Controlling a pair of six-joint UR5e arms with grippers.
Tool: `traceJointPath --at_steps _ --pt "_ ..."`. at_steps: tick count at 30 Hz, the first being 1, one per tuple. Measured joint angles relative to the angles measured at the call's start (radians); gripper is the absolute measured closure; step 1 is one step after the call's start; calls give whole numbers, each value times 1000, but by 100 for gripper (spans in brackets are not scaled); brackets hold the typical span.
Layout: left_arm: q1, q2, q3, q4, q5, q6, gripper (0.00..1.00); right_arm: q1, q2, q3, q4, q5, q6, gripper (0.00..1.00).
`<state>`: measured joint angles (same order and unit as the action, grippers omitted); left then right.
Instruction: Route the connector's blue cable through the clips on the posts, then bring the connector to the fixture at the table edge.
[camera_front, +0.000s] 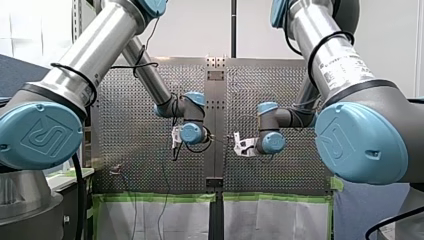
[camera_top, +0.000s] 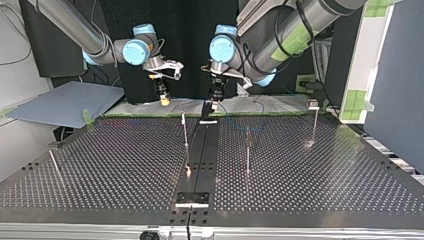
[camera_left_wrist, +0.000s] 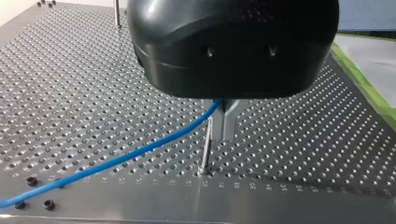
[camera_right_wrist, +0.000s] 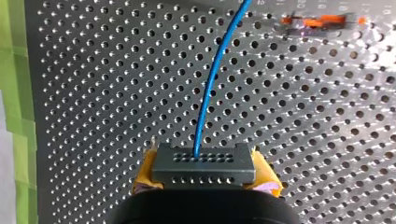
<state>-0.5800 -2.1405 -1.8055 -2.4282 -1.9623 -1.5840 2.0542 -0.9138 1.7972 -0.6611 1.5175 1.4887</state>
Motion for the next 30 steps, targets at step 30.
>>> traceJointPath --at_steps 30 --pt "8 -15 1 20 24 -20 99 -69 12 -11 -52 -54 13 100"
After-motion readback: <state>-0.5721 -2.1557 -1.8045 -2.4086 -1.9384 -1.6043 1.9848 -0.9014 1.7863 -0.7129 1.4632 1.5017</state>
